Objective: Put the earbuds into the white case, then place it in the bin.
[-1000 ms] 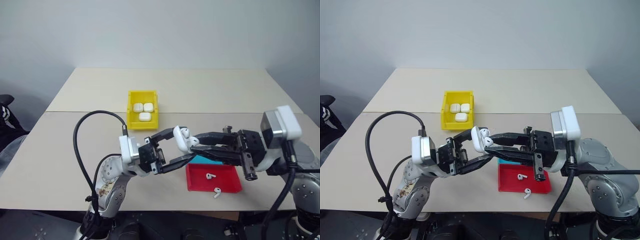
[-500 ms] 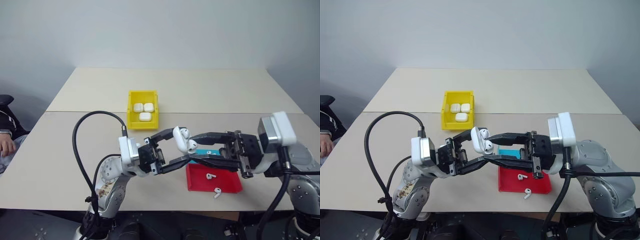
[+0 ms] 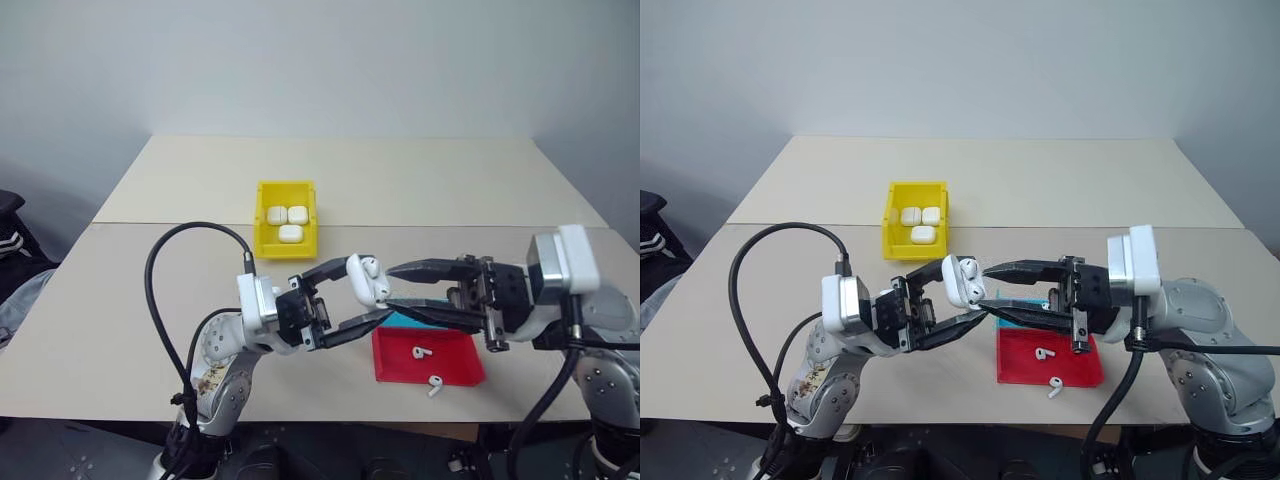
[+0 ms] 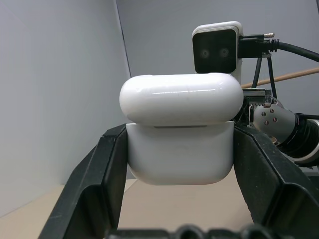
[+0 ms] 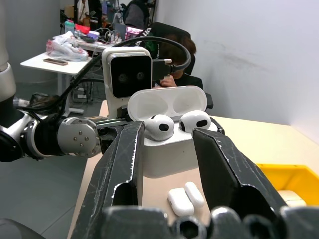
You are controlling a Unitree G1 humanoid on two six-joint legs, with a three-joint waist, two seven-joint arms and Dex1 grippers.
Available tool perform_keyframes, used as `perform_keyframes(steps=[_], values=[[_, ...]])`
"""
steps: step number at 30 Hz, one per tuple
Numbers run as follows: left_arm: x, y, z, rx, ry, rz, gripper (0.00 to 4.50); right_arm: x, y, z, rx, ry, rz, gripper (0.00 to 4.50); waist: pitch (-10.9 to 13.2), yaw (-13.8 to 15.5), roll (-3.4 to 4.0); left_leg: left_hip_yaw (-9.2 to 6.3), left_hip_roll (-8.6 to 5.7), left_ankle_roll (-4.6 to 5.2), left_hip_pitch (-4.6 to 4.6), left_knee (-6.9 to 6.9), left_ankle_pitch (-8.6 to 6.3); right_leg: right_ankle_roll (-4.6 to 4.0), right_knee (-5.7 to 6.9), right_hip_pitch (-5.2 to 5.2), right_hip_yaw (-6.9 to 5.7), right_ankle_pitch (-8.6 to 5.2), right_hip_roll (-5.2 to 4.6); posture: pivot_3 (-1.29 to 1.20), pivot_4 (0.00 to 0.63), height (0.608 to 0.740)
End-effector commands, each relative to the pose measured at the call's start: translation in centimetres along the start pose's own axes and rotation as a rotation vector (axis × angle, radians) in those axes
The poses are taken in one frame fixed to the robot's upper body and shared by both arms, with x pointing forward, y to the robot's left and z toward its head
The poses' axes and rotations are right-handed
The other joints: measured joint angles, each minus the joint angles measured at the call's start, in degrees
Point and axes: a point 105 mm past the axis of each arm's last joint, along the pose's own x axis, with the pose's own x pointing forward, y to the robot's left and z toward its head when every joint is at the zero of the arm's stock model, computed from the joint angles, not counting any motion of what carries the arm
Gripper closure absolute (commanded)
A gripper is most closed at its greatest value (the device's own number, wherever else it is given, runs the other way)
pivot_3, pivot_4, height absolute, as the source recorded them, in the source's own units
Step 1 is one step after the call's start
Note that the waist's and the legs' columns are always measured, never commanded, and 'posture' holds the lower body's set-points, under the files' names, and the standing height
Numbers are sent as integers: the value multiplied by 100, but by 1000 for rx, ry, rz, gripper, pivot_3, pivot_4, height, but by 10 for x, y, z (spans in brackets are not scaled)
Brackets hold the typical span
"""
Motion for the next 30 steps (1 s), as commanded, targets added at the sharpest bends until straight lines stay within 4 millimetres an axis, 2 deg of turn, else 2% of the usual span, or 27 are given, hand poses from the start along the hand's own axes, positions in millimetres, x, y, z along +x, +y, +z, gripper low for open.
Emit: perform_keyframes(steps=[1,4,7,9,14,18,23,30], values=[[3,-1,3,26,-21,-22,1593,-12,-6,19,-53,-7,0,2589,0,2,0,0,0,0,0,0,0,0,0,0,0,0,0,0,150,740],[3,0,-3,27,3,-32,1593,-16,-12,31,-46,8,23,2589,0,4,0,0,0,0,0,0,0,0,0,1,0,0,0,0,150,740],[5,0,-11,28,18,-41,1593,-11,-14,40,-38,32,76,2589,0,-15,0,0,1,0,1,-1,0,0,1,0,0,0,2,0,150,740],[8,0,-16,31,24,-52,1593,-3,-20,42,-23,67,91,2964,0,-20,0,0,1,0,1,-2,0,0,-1,0,1,0,2,0,150,740],[17,0,-27,54,40,-75,1593,17,-25,38,-23,145,144,4480,0,-18,0,2,1,1,-2,-1,0,0,0,-6,3,0,2,0,150,740],[22,0,-36,79,61,-92,1593,27,-25,35,-21,186,187,4480,0,-1,0,-1,1,1,-13,-1,0,0,-2,-12,0,0,2,0,150,740],[26,0,-42,109,77,-98,1593,35,-23,26,-102,285,214,4480,0,22,0,-2,1,2,-27,1,-1,0,-4,-25,-2,0,1,0,150,740],[29,0,-33,110,34,-79,1593,25,-17,4,-186,431,273,4480,0,53,1,-2,1,3,-33,2,-1,0,-4,-29,-4,0,1,0,150,740]])
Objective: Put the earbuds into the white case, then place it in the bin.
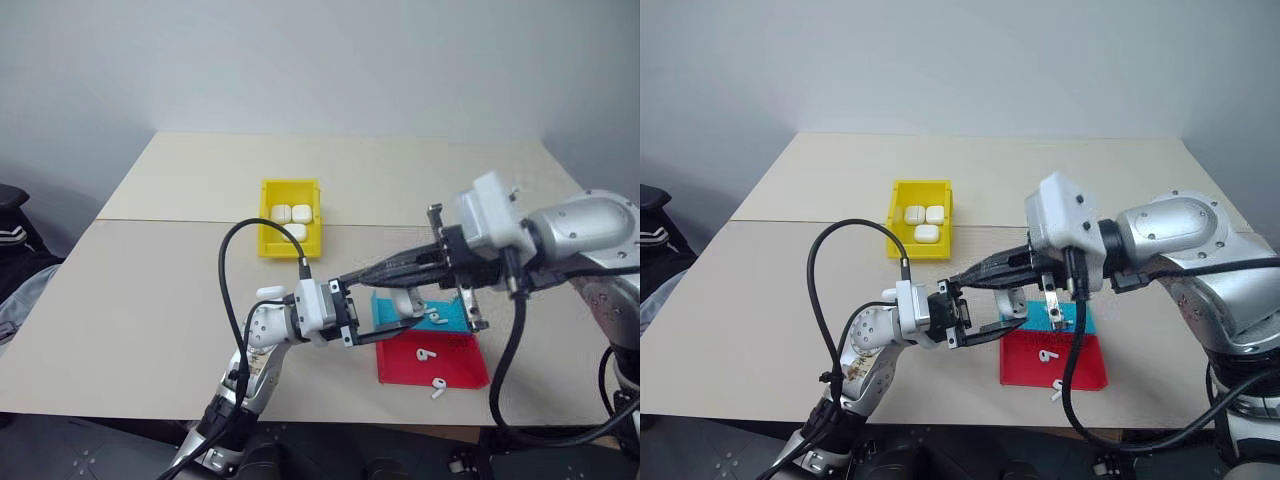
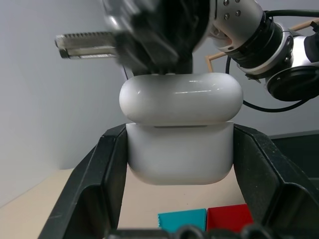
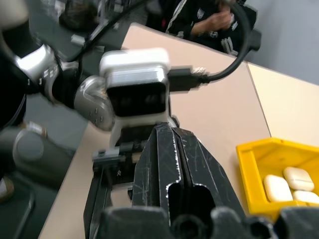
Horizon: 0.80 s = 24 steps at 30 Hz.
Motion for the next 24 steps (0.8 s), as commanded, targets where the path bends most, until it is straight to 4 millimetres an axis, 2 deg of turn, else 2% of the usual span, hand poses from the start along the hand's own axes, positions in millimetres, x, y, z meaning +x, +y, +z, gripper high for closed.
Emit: perform_keyframes(steps=[1,7,10,15,18,21,24], values=[[5,2,21,40,-83,4,1593,-7,1,-3,-65,54,-2,4480,0,1,0,0,0,0,0,1,0,0,1,0,0,0,0,0,150,740],[3,3,29,38,-102,23,1593,-20,-1,-17,-69,135,-27,4480,-1,1,2,-1,1,0,0,2,0,0,1,2,-2,0,0,0,150,740],[1,4,29,41,-96,28,1593,-23,-2,-18,-77,133,-44,4480,-1,-3,2,-2,0,0,0,4,0,0,2,2,-2,0,0,0,150,740],[0,4,29,42,-91,32,1593,-35,-13,9,-85,-27,-128,4480,-1,1,2,-2,0,0,0,5,0,0,2,3,-2,0,0,0,150,740],[-1,8,30,55,-87,47,1593,-46,-23,17,-77,-75,-213,4480,-1,4,2,-2,0,0,0,5,0,0,3,5,-2,0,0,0,150,740],[-4,29,30,109,-54,137,1593,-57,-33,7,-63,-12,-315,4480,-1,5,2,-4,0,0,1,8,0,0,5,6,-3,0,0,0,150,740],[-5,63,27,188,41,299,1593,-63,-35,-1,-26,1,-384,4480,-1,16,1,-6,0,0,0,13,1,0,6,7,-5,0,0,0,150,740]])
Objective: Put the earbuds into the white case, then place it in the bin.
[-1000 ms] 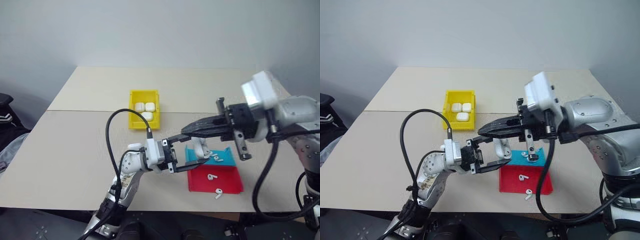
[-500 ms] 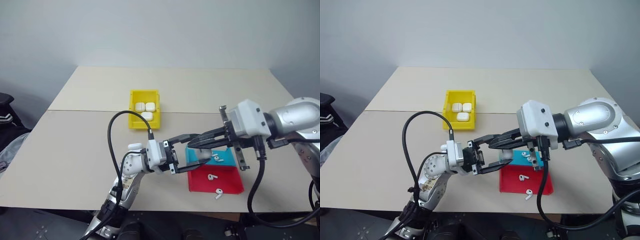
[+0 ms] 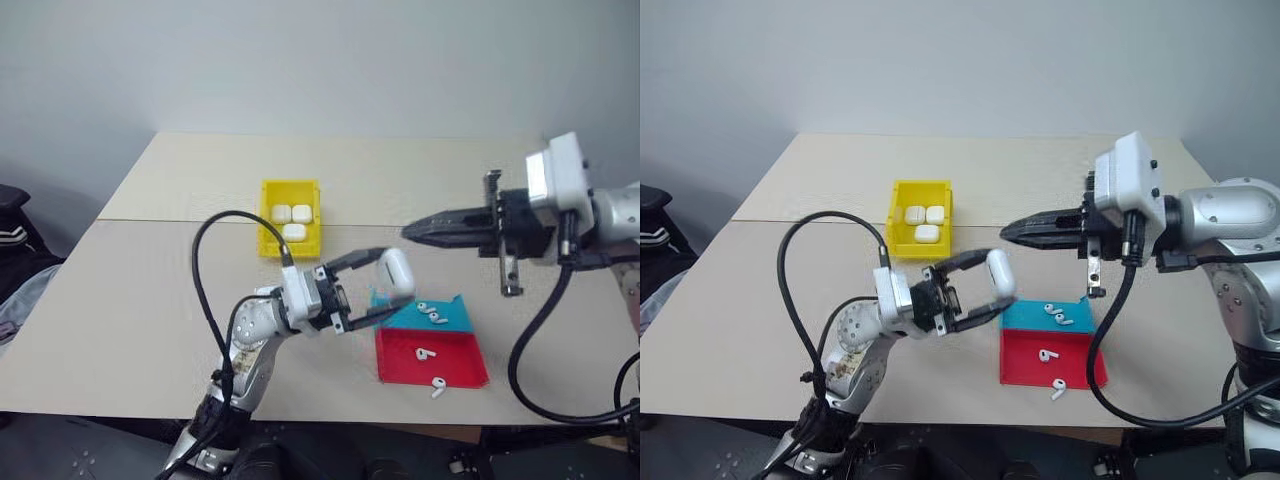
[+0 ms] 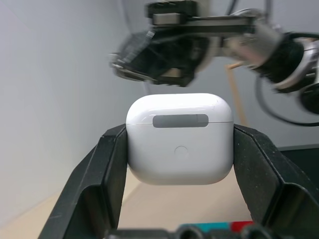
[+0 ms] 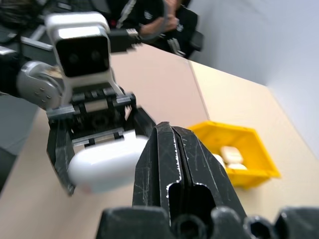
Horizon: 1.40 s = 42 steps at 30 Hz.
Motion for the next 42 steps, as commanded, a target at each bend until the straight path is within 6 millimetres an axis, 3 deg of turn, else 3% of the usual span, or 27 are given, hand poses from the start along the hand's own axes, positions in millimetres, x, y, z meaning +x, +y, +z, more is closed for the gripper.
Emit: perform_keyframes(steps=[1,4,9,13,22,23,26,31,36,39,42], values=[[6,43,0,136,106,205,1593,-11,-7,0,1,15,-101,4480,0,2,0,-1,-1,0,0,1,0,0,0,2,-1,0,0,0,150,740],[3,82,-16,229,338,388,1593,-13,-6,-9,32,27,-140,4480,1,7,-2,-3,-4,0,-3,2,0,3,-3,4,-2,2,0,0,150,740],[-11,143,-21,333,490,740,1593,-12,0,-21,67,51,-170,4480,3,-6,-4,-5,-4,0,-6,1,0,4,-3,-1,-4,1,0,0,150,740],[-25,168,-29,347,578,890,1593,-12,1,-31,86,89,-181,4480,3,-11,-5,-4,-4,0,-7,1,0,4,-2,-3,-3,1,0,0,150,740],[-34,170,-63,319,748,898,1593,-12,2,-41,90,137,-184,4480,5,12,-9,-3,-5,-6,-11,-2,3,4,-5,-5,-7,1,0,0,150,740],[-34,171,-65,324,754,900,943,-12,1,-42,90,141,-187,4500,5,13,-9,-4,-5,-6,-13,-1,3,5,-5,-5,-8,1,0,0,150,740],[-35,171,-69,322,770,900,48,-13,0,-44,94,150,-193,4500,5,8,-9,-4,-5,-7,-14,-2,4,5,-5,-7,-8,1,0,0,150,740],[-28,172,-57,315,713,926,48,-13,0,-46,94,161,-194,4500,5,-2,-9,-3,-5,-15,-14,-2,9,5,-4,-8,-8,1,0,0,150,740],[-23,167,-29,190,553,882,48,-18,0,-50,75,176,-198,4500,5,-2,-9,-3,-4,-23,-14,-2,13,5,-3,-8,-7,1,0,0,150,740],[-26,141,-11,102,426,663,48,-25,6,-57,51,202,-174,4500,3,-9,-6,-2,-4,-43,-14,-3,25,5,-5,-8,-7,1,0,0,150,740],[-41,107,3,62,419,437,48,-37,17,-64,-21,221,-123,4500,3,-35,-5,2,-1,-60,-11,-11,35,4,-8,-8,-4,1,0,0,150,740]])
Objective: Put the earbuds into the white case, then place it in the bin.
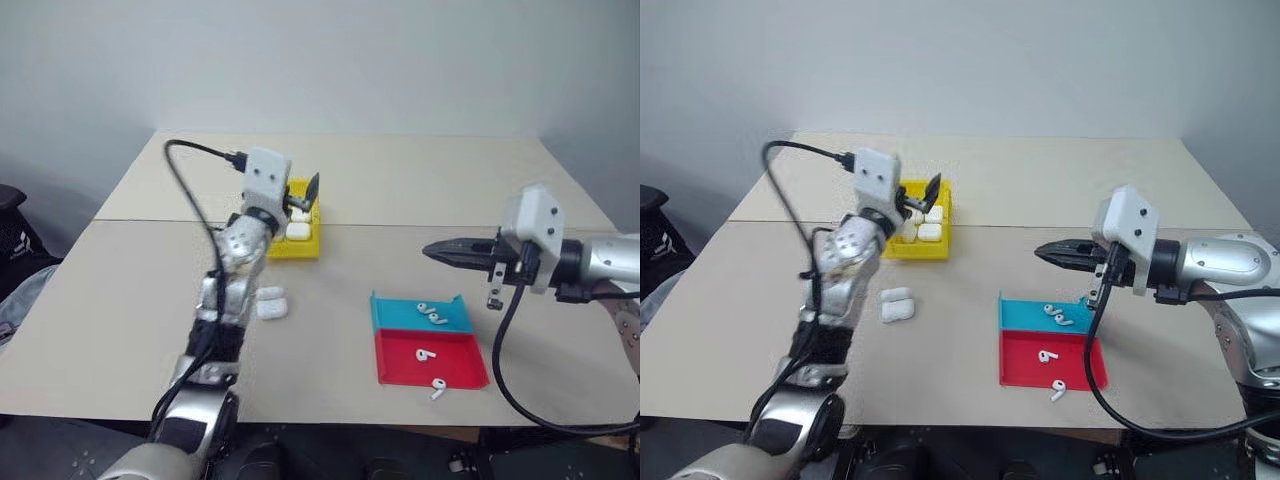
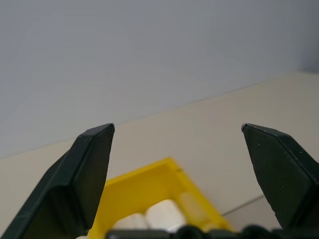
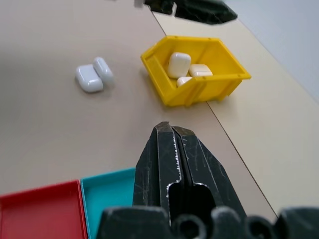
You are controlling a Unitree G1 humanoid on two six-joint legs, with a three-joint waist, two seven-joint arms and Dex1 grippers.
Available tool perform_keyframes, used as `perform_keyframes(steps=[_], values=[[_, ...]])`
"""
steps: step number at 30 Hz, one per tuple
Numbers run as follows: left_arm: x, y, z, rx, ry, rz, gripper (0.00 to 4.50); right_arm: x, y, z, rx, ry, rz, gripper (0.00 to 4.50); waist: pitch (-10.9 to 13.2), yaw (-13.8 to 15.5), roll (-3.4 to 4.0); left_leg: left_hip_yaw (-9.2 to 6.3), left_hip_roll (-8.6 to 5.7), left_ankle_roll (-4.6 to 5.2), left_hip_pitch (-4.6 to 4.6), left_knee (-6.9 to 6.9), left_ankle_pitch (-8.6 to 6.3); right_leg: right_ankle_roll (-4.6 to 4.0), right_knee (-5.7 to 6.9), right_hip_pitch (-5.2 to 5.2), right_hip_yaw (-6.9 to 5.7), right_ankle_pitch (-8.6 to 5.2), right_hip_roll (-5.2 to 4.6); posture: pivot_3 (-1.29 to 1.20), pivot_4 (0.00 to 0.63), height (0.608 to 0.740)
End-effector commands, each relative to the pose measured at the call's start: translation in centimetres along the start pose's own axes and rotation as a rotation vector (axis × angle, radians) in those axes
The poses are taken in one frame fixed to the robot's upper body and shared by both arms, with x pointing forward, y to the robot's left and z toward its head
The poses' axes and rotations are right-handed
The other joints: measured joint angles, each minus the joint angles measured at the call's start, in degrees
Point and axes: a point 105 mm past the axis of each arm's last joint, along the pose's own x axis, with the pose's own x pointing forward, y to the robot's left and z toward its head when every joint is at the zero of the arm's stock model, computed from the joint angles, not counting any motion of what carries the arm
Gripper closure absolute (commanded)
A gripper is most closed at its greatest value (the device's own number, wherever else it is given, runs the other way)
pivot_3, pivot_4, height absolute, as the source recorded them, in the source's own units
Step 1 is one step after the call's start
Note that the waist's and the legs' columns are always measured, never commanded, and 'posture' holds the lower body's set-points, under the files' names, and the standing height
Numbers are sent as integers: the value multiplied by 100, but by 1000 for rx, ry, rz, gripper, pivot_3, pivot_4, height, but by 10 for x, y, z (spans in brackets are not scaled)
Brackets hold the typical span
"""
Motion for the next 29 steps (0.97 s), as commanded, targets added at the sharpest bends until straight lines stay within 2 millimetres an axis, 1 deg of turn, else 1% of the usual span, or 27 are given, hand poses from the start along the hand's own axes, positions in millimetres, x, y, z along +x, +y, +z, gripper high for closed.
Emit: perform_keyframes(steps=[1,3,4,6,10,13,15,16,19,21,24,29], values=[[-35,-19,22,21,-79,-247,48,-21,0,4,-157,-7,1,4500,1,2,0,0,0,-1,1,0,1,0,1,0,-1,0,0,0,150,740],[-57,-22,22,36,-64,-345,48,-31,0,1,-182,-8,1,4500,1,10,0,1,0,2,1,2,0,0,2,0,-1,0,0,0,150,740],[-64,-23,22,38,-57,-370,48,-35,0,0,-182,-9,3,4500,1,13,0,0,-1,6,2,3,-3,0,3,3,-1,0,0,0,150,740],[-79,-20,18,35,-3,-404,48,-44,0,-3,-172,-3,17,4500,1,29,0,-3,0,36,6,5,-21,0,8,10,-5,0,0,0,150,740],[-118,-13,9,68,131,-504,48,-63,7,-13,-158,35,74,4500,1,9,0,-3,1,41,32,6,-24,0,13,29,-3,0,0,0,150,740],[-148,-13,7,70,210,-592,48,-75,11,-16,-142,50,115,4500,1,-43,0,-2,3,42,35,5,-25,0,13,30,-1,0,0,0,150,740],[-164,-12,9,54,260,-630,48,-83,12,-18,-137,62,125,4500,1,-70,1,-2,5,43,35,5,-25,-1,14,28,0,0,0,0,150,740],[-168,-12,10,47,273,-640,48,-85,12,-19,-138,66,128,4500,1,-77,0,0,4,43,37,5,-25,-1,14,29,1,-1,0,0,150,740],[-182,-3,8,92,363,-618,48,-90,13,-22,-123,83,139,4500,1,-91,0,-1,5,43,47,4,-26,-3,17,36,1,-2,0,0,150,740],[-187,-1,11,102,378,-616,48,-90,14,-24,-116,83,143,4500,1,-103,0,0,6,43,50,4,-26,-4,18,37,2,-2,0,0,150,740],[-190,-2,18,98,373,-614,48,-88,14,-26,-108,84,144,4500,1,-102,0,3,6,44,50,4,-26,-4,17,36,5,-2,0,0,150,740],[-192,-4,21,71,387,-601,48,-85,11,-26,-111,83,143,4500,0,-105,0,4,7,44,50,0,-27,-5,17,34,7,-2,0,0,150,740]])
